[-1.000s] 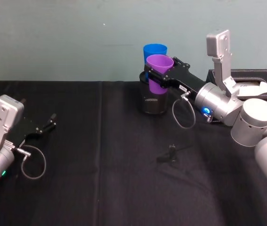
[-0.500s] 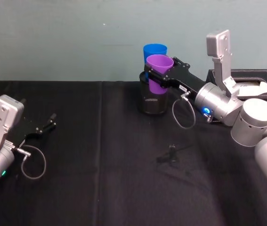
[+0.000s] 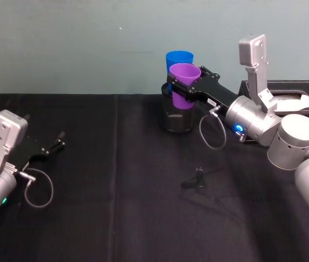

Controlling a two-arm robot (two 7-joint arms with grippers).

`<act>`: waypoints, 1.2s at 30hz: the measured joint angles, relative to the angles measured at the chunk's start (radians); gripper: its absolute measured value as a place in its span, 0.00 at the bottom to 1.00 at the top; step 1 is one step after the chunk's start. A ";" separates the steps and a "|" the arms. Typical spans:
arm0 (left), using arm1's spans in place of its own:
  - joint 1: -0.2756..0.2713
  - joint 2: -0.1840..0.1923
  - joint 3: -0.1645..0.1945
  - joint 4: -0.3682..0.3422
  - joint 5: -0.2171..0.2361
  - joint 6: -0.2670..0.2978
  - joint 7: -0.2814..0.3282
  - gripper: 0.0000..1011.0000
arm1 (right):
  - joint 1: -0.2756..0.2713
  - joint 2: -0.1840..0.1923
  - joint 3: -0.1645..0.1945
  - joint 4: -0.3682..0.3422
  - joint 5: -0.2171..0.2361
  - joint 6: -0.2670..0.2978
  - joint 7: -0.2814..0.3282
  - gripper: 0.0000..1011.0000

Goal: Pick up one cup with a gripper and tap it against the other cup.

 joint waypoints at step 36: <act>0.000 0.000 0.000 0.000 0.000 0.000 0.000 0.99 | 0.000 0.000 0.001 0.001 0.000 -0.002 0.001 0.72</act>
